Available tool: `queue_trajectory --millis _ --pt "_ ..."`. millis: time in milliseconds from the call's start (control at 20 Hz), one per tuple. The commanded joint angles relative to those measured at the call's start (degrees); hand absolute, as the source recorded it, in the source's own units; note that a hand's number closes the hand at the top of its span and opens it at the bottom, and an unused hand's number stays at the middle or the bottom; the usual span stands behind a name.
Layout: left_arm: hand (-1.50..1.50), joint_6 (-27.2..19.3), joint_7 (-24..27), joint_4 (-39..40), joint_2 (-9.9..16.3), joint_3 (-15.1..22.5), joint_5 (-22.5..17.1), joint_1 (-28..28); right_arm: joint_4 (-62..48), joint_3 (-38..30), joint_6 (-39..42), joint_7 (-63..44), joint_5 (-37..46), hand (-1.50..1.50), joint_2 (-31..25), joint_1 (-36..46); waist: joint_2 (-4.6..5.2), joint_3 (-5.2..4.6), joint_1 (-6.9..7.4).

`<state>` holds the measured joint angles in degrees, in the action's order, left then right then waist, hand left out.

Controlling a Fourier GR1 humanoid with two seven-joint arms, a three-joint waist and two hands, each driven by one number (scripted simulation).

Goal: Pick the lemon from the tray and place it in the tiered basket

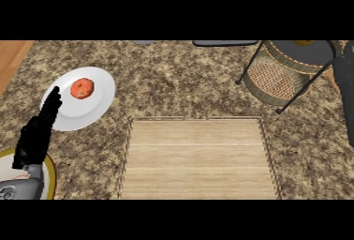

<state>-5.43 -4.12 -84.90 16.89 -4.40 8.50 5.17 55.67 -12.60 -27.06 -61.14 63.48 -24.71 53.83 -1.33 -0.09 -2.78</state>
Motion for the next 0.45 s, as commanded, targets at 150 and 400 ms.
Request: queue_trajectory --millis 150,400 --pt "0.00 -1.0 -1.4 -1.9 -0.1 -1.3 -0.3 -1.4 24.1 -1.3 5.7 -7.6 -2.8 -1.50 3.6 -15.1 -0.72 0.05 -1.97" --pt "0.00 0.6 1.3 -0.3 1.5 -3.2 -1.6 -2.7 44.6 -0.9 8.6 -6.9 -4.3 -1.50 6.0 -27.1 -0.83 -0.03 -3.23"
